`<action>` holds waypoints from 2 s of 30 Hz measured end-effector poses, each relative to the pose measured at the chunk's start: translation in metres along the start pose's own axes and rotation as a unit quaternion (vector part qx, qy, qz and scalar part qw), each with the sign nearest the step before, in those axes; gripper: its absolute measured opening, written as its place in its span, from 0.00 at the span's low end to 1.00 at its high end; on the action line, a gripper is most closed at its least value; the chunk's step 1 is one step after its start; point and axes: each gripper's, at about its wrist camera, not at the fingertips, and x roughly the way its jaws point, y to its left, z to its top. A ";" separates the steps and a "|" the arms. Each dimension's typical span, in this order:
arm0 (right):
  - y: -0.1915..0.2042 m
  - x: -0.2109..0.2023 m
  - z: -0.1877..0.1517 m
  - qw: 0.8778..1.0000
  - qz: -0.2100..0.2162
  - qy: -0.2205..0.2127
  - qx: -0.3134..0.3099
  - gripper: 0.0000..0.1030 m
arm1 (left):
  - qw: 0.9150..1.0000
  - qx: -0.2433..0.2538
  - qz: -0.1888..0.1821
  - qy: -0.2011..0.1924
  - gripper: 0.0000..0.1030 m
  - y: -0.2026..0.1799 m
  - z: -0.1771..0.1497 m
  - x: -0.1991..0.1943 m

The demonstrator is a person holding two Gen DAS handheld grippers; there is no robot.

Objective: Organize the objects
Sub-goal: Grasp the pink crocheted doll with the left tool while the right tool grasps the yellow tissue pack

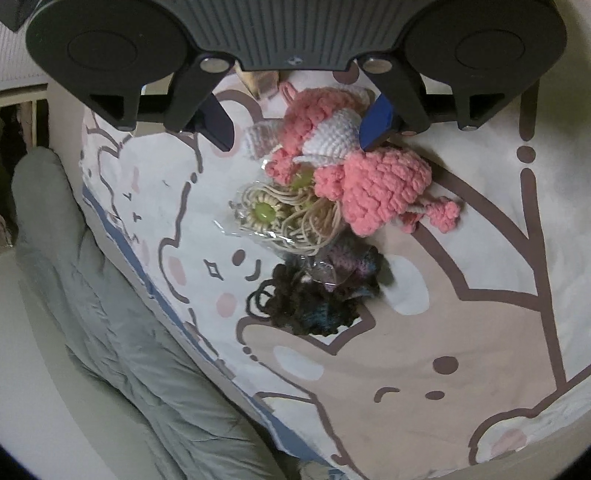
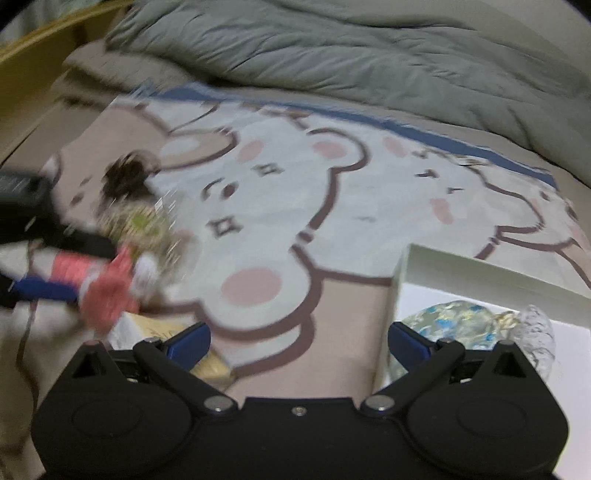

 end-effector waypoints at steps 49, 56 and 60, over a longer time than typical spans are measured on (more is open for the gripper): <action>0.058 0.005 -0.023 0.978 0.157 0.035 -0.133 1.00 | 0.891 0.423 -0.018 0.166 0.53 0.035 -0.036 -0.033; 0.081 -0.009 -0.037 0.946 0.221 0.069 -0.227 1.00 | 0.951 0.272 -0.018 0.149 0.55 0.045 -0.023 -0.022; 0.090 -0.011 -0.038 0.950 0.196 0.057 -0.236 1.00 | 0.977 0.170 -0.020 0.128 0.60 0.054 -0.017 -0.019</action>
